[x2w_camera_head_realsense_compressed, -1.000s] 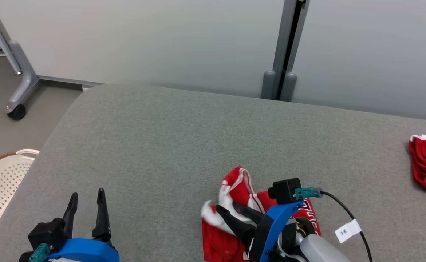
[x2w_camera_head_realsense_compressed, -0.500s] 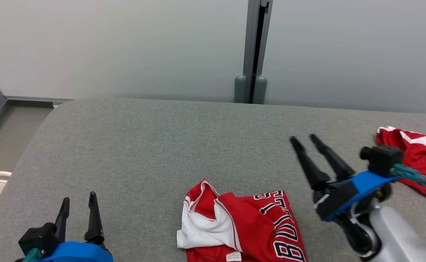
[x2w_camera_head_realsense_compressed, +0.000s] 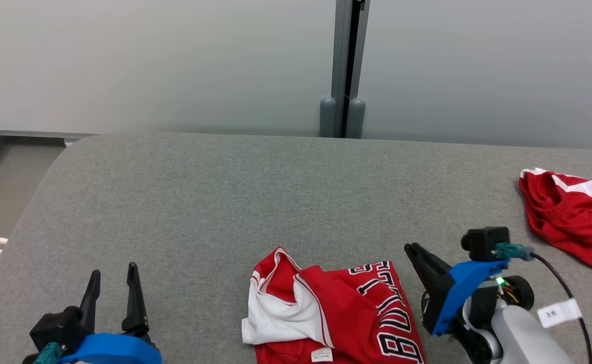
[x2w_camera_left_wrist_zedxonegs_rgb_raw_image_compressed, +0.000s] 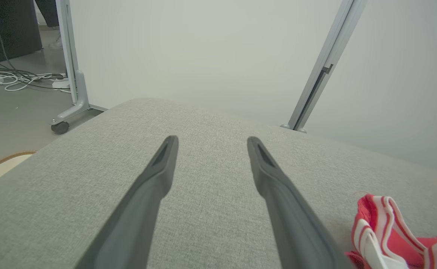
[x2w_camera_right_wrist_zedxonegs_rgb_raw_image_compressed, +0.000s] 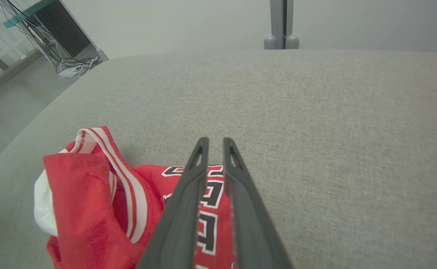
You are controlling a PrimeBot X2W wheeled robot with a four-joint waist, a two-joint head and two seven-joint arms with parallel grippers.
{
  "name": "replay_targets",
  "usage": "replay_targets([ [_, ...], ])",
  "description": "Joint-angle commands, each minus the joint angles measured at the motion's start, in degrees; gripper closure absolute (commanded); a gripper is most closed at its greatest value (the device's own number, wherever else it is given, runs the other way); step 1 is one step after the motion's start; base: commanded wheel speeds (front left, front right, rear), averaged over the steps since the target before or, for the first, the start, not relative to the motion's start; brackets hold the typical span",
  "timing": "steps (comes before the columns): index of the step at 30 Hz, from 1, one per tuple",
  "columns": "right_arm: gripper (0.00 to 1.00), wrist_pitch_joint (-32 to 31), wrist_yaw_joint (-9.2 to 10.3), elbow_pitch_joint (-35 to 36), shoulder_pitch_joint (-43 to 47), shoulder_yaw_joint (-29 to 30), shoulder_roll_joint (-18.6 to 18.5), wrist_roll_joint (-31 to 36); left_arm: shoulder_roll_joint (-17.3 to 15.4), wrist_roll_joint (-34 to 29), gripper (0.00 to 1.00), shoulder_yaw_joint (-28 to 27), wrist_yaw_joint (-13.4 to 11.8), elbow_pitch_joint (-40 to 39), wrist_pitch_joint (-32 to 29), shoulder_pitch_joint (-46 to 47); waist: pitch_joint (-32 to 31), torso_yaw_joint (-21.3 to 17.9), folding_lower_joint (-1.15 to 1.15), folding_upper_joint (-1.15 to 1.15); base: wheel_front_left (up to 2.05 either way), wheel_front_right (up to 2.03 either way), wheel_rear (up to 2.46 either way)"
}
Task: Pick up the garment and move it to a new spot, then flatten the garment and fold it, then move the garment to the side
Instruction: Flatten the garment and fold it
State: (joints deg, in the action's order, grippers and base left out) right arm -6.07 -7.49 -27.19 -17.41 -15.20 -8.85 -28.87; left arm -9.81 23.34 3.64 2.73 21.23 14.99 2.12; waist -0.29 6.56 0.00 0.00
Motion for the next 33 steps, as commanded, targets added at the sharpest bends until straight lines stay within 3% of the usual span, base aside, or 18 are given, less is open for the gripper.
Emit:
replay_targets([
  [1, 1.00, -0.99, -0.01, -1.12, -0.95, -0.56, 0.08, 0.63, 0.26, -0.45, 0.00, 0.18, 0.00, -0.16, 0.24, 0.84, 0.19, 0.34, 0.00, 0.00, 0.00, 0.00, 0.00],
  [6, 1.00, -9.97, -0.02, -9.39, -5.75, -5.03, 2.44, 1.91, 0.50, -0.65, 0.00, 0.44, -0.07, -0.09, 0.24, 1.29, 0.69, 2.34, 0.00, 0.00, 0.00, 0.00, 0.00],
  [9, 1.00, -12.49, -0.01, -9.69, -5.55, -10.21, 3.49, 1.14, 0.70, -0.50, 0.00, 0.19, -0.15, 0.10, 0.25, 1.20, 0.81, 3.62, 0.00, 0.00, 0.00, 0.00, 0.00],
  [18, 1.00, -11.22, -0.01, -0.23, -1.47, -31.47, 5.07, -4.40, 0.59, -0.61, 0.00, -0.66, 0.40, 0.63, 0.24, 1.13, 0.83, 4.35, 0.00, 0.00, 0.00, 0.00, 0.00],
  [22, 1.00, -5.97, 0.00, 3.54, -3.20, -37.99, 3.44, -7.67, 0.64, -0.77, 0.00, -0.83, 0.66, 0.69, 0.25, 1.52, 0.76, 3.60, 0.00, 0.00, 0.00, 0.00, 0.00],
  [27, 1.00, 4.93, -0.01, 5.98, -5.48, -37.79, 0.27, -10.52, 0.50, -1.13, 0.00, -1.23, 0.75, 0.52, 0.25, 0.98, 0.17, 2.12, 0.00, 0.00, 0.00, 0.00, 0.00],
  [33, 1.00, 15.79, -0.01, 5.90, -6.99, -29.56, -4.25, -9.22, 0.47, -1.68, 0.00, -1.91, 0.77, -0.70, 0.25, 0.49, -0.42, -0.27, 0.00, 0.00, 0.00, 0.00, 0.00],
])
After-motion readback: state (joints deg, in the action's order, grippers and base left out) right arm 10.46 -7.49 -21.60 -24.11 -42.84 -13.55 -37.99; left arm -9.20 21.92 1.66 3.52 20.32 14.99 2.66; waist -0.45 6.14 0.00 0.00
